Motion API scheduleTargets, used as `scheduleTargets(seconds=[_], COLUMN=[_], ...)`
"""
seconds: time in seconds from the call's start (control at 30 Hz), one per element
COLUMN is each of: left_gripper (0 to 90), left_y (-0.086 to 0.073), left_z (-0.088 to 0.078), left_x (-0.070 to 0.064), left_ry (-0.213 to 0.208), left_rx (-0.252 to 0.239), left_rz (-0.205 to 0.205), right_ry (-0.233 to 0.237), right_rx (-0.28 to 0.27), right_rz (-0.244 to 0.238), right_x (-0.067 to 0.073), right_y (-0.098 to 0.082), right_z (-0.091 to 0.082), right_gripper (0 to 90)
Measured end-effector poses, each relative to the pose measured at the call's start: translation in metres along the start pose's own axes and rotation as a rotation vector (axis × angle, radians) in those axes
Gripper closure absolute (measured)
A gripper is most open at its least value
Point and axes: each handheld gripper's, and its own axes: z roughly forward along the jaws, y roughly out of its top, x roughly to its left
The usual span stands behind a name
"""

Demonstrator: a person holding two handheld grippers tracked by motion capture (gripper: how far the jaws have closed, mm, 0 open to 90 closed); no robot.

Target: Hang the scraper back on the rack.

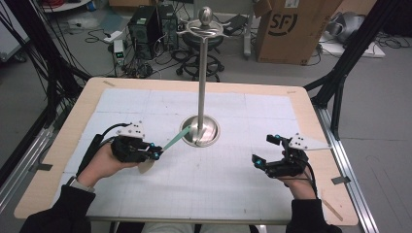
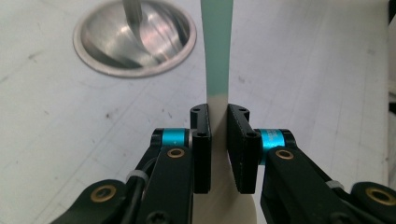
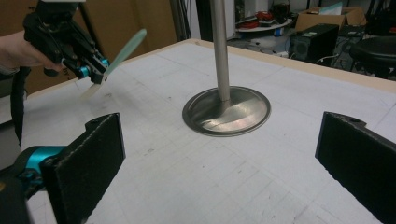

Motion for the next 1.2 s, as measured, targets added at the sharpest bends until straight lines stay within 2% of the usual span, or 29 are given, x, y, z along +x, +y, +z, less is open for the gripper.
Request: scheduleTargets(seconds=[0.13,0.27,0.53,0.93,1.2], left_gripper=[80.4,80.3,80.4,80.4,80.4], left_y=[0.007,0.017,0.040,0.082,0.098], left_z=[-0.008,-0.013,-0.025,-0.048,-0.063], left_x=[0.002,0.003,0.004,0.005,0.016], left_ry=[0.008,0.013,0.046,0.052,0.078], left_rx=[-0.065,-0.104,-0.146,-0.228,-0.275], left_rz=[-0.010,-0.006,0.008,0.048,0.033], right_ry=[-0.001,0.002,0.001,0.003,0.004], right_rx=[-0.001,0.001,-0.001,-0.004,-0.009], right_rz=[0.002,-0.001,0.003,0.001,0.002], right_x=[0.000,0.000,0.000,0.000,-0.001], right_y=[0.000,0.000,0.000,0.000,0.000], right_z=[0.000,0.001,0.000,-0.001,-0.002], right_gripper=[0.5,0.5,0.5,0.5,0.5])
